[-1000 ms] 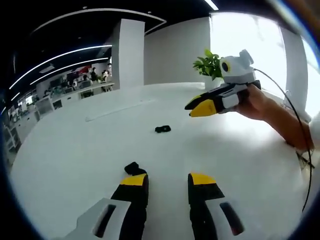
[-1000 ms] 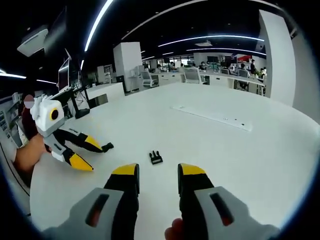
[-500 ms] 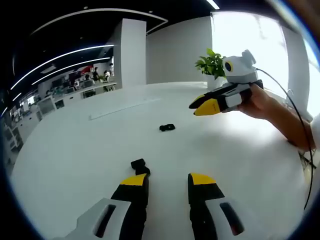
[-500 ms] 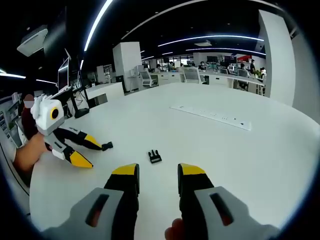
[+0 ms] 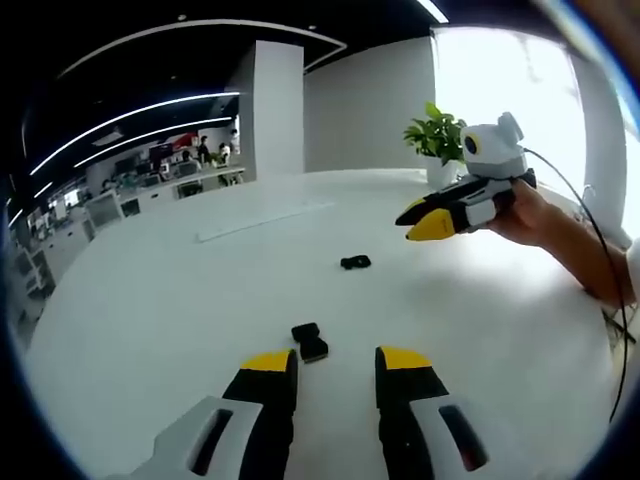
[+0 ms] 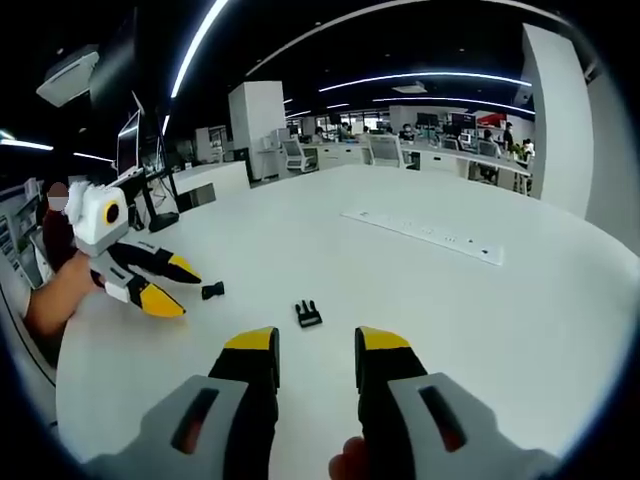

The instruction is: Snap the two parts of the plastic buckle together until the buckle closes and remains connected.

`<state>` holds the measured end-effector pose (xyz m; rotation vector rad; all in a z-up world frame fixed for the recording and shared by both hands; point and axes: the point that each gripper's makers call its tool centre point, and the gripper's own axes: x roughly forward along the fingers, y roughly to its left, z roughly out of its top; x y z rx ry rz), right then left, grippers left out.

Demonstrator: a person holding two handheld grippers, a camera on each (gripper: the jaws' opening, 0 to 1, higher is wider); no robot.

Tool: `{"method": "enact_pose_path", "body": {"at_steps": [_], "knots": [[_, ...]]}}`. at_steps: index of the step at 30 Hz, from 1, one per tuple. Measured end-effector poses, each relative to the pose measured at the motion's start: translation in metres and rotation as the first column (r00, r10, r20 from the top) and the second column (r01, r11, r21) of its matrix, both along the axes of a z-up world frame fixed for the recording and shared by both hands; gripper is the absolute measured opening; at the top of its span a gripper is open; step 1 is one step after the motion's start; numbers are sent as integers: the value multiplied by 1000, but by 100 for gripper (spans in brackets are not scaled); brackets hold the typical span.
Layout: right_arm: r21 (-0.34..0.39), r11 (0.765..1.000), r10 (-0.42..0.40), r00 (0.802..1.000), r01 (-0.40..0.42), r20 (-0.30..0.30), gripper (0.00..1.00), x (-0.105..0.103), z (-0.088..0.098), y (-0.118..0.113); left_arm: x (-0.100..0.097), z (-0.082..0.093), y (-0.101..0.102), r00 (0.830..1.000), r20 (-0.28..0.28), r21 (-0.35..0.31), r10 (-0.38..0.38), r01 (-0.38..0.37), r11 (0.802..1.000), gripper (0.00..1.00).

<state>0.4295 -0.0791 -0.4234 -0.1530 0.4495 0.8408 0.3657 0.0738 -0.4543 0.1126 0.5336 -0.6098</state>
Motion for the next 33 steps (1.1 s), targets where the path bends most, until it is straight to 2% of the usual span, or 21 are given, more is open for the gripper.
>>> {"method": "enact_pose_path", "body": {"at_steps": [12,21,33], "knots": [[-16,1000,1,1000,-1,0,29,2,-1,0,11,-4,2,1000,-13,15,27,-27,1000,28],[-22,1000,8,1000,-8,1,28,3,-2,3,14,-10,5,998,-29,19,50,-50,999,24],[-26,1000,7,1000,-7,-5,28,6,-5,3,16,-11,6,998,-24,17,59,-59,998,20]]}}
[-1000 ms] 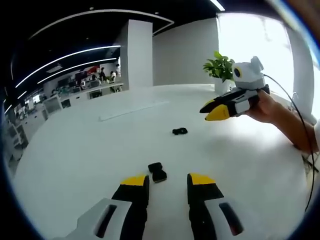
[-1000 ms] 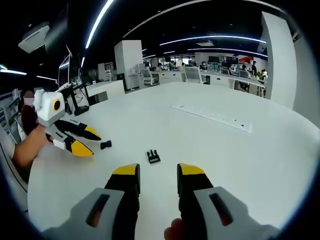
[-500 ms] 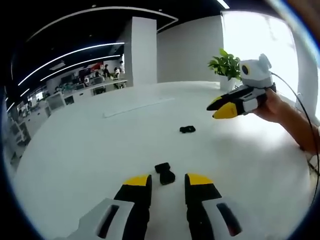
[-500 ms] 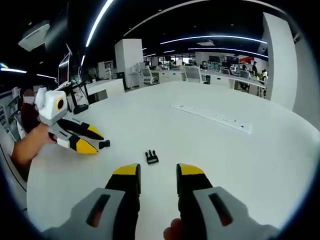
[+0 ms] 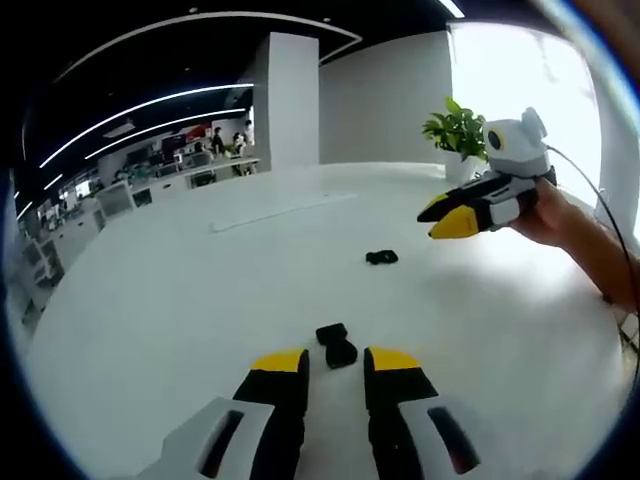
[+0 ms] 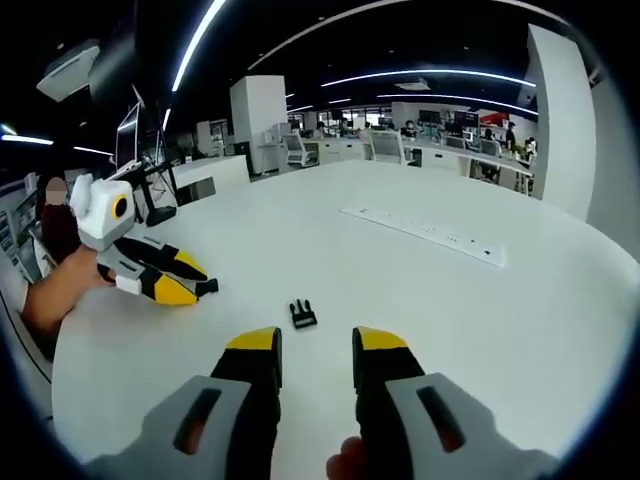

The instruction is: Snap the two parts of the plastic buckle together until the buckle closes and remains connected.

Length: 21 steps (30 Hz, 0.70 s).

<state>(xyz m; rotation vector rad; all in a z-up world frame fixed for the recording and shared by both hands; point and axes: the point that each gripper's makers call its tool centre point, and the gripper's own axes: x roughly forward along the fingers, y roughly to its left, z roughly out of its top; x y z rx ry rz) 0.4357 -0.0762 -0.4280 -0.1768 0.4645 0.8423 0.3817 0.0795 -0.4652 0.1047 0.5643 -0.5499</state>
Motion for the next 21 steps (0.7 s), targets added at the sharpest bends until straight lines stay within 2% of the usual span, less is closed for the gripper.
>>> {"method": "enact_pose_path", "body": {"at_steps": [21], "knots": [[-8,1000,7,1000,-7,-7,27,6,-5,3,1,0,2,1000,11,-2,9,-9,1000,15]]}}
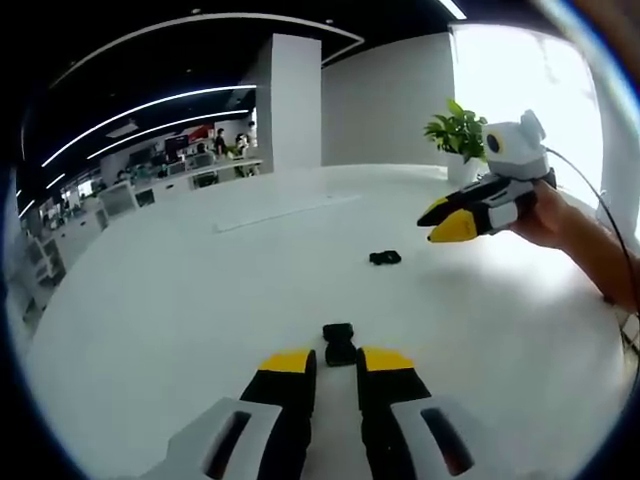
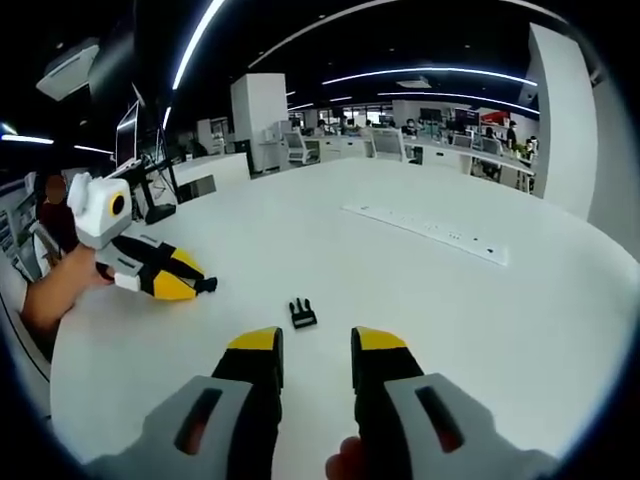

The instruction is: Snap the two parts of the plastic buckle together until the buckle closes and remains connected.

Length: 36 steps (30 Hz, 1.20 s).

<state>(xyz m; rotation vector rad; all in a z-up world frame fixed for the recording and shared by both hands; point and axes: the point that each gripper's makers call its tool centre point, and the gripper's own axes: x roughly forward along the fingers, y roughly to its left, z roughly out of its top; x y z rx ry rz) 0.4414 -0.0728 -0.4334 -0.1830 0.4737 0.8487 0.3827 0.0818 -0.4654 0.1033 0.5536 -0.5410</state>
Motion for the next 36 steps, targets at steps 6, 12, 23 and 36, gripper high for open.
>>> {"method": "enact_pose_path", "body": {"at_steps": [6,12,23,36], "knots": [[-2,1000,9,1000,-9,-5,26,-1,-4,1,0,0,0,1000,4,-1,-1,1,1000,14],[-9,1000,20,1000,-20,-7,25,1,-9,4,0,1,-1,1000,5,-1,-2,2,1000,14],[-21,998,53,999,-53,-5,25,1,-14,12,-1,1,-1,1000,6,-3,-3,3,1000,14],[-34,997,67,998,-67,-15,25,2,-22,16,-3,2,-5,1000,1,-7,-4,4,1000,14]]}}
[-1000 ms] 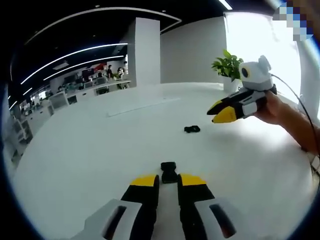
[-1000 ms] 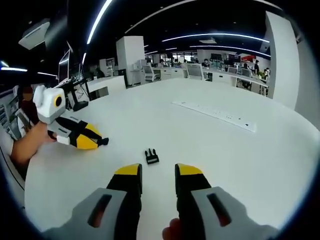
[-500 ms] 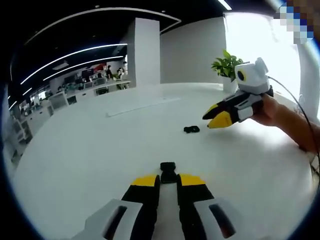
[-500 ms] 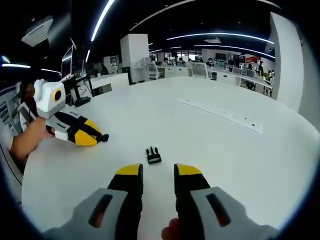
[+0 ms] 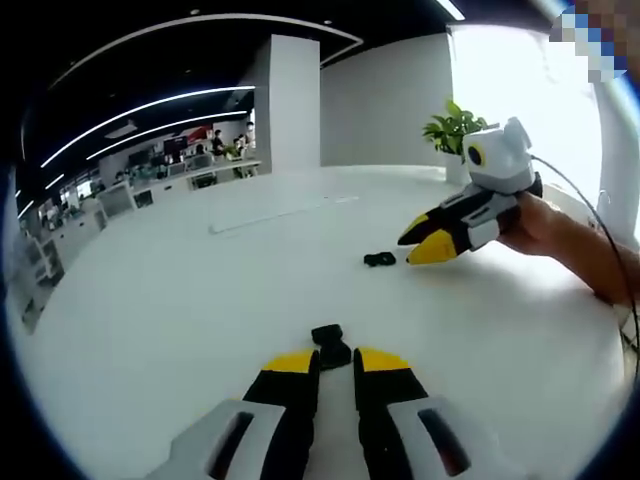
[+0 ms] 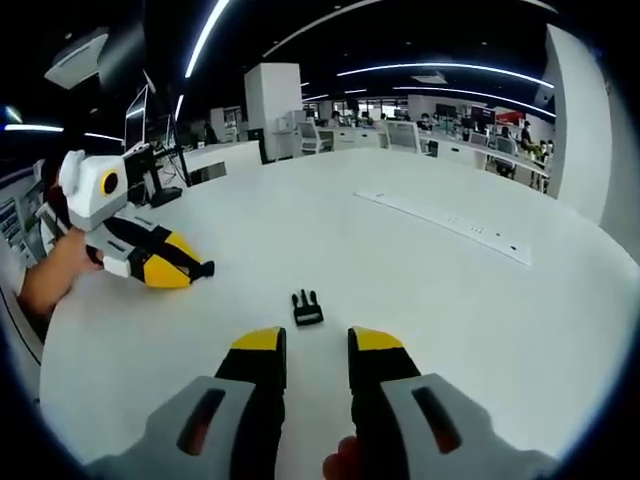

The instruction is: Snap the two parts of the plastic buckle together until the buckle closes and remains connected.

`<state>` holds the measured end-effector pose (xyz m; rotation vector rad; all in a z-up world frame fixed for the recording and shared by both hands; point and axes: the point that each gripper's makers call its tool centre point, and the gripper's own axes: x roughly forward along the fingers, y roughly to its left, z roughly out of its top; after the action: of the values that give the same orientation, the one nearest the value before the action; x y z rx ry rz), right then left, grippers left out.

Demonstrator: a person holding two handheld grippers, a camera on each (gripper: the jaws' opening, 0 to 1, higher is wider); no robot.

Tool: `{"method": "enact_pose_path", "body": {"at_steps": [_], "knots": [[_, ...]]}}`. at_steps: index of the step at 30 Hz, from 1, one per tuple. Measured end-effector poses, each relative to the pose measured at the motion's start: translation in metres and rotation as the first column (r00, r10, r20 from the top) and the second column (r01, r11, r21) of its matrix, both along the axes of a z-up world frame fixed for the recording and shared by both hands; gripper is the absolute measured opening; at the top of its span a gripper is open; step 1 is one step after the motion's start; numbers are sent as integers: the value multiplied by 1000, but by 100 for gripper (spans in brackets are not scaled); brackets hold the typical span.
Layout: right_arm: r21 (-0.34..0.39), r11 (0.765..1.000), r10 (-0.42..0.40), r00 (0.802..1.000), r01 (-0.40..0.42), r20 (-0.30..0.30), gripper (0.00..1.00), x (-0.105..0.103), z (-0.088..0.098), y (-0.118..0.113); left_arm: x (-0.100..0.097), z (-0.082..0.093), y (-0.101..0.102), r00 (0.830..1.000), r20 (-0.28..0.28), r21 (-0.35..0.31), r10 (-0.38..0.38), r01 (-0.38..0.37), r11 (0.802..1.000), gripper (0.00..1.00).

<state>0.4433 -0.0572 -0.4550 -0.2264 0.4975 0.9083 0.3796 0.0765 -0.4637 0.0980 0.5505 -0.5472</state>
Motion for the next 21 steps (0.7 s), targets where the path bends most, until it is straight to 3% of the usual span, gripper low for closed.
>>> {"method": "enact_pose_path", "body": {"at_steps": [21], "knots": [[2,1000,5,1000,-5,2,24,1,-3,3,1,0,4,1000,7,2,7,-7,1000,14]]}}
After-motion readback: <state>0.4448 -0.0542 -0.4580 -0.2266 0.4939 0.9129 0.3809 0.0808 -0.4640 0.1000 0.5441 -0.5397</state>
